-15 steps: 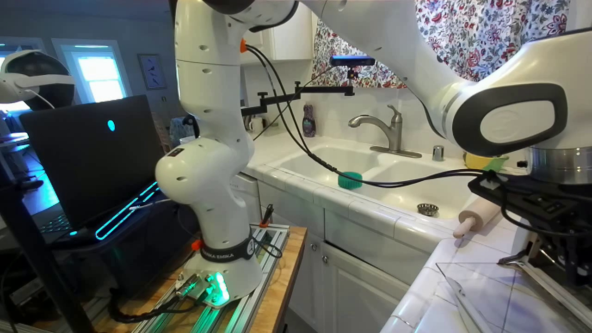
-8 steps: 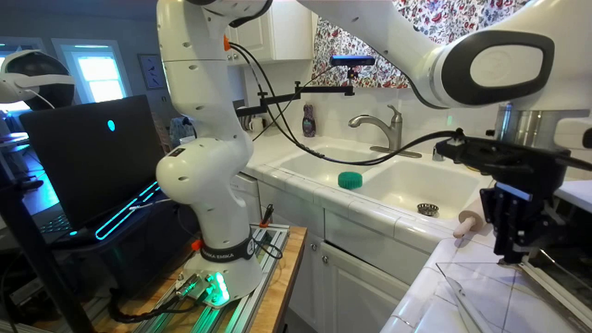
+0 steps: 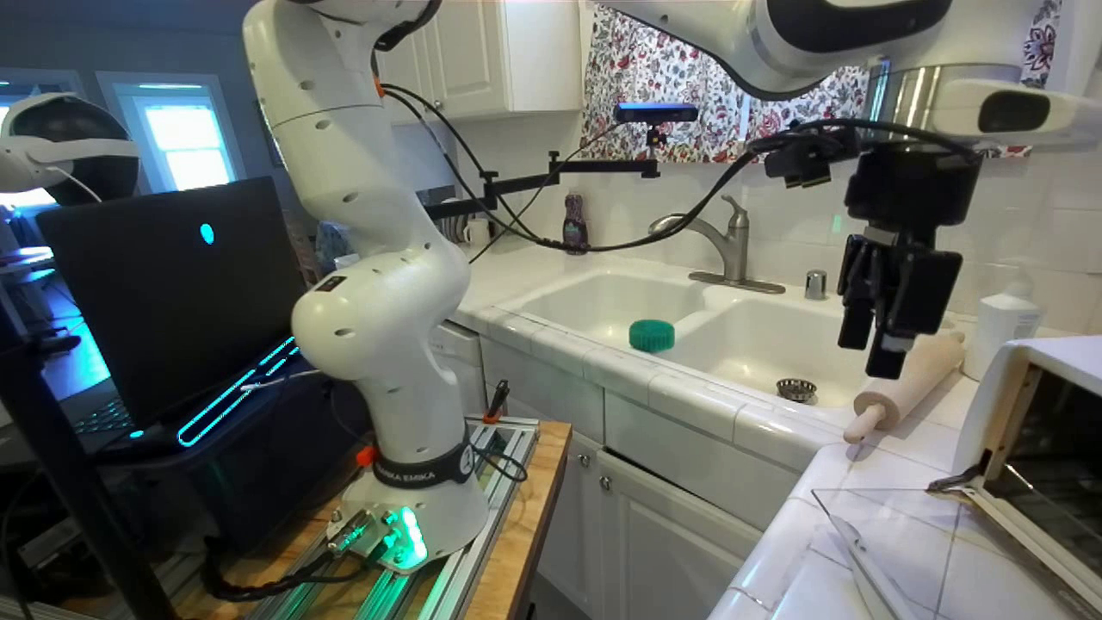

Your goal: Put the right black pot in the oven grill

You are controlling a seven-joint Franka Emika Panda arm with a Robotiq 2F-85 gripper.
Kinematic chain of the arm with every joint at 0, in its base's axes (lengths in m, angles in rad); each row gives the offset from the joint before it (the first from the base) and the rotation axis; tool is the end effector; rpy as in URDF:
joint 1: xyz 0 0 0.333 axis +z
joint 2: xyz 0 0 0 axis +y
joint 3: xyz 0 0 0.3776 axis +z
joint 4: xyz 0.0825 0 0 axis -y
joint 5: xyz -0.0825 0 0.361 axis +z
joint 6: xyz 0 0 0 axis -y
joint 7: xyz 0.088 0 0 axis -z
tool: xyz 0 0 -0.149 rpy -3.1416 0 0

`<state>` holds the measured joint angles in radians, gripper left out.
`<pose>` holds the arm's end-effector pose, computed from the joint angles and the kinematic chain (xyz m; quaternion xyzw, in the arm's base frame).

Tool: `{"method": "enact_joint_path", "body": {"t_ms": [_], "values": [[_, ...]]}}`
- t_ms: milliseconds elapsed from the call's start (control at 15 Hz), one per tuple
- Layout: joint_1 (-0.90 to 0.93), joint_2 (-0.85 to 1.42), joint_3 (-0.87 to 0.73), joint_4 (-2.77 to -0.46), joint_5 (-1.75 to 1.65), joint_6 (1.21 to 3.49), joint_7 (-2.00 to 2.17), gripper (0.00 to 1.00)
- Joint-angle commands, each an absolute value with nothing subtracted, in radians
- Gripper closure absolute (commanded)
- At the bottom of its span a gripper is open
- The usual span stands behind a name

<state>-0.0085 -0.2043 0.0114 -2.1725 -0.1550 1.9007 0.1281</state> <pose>0.4473 -0.0158 0.5025 0.9961 -0.0350 -0.0288 0.0756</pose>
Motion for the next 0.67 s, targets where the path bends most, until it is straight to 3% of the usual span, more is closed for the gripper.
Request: {"method": "enact_joint_path", "body": {"t_ms": [0,600], "values": [[-0.013,-0.282,0.025,-2.175,-0.111,1.868,0.250,0.00],[-0.031,-0.317,0.026,-2.167,-0.137,1.883,0.274,0.00]]}}
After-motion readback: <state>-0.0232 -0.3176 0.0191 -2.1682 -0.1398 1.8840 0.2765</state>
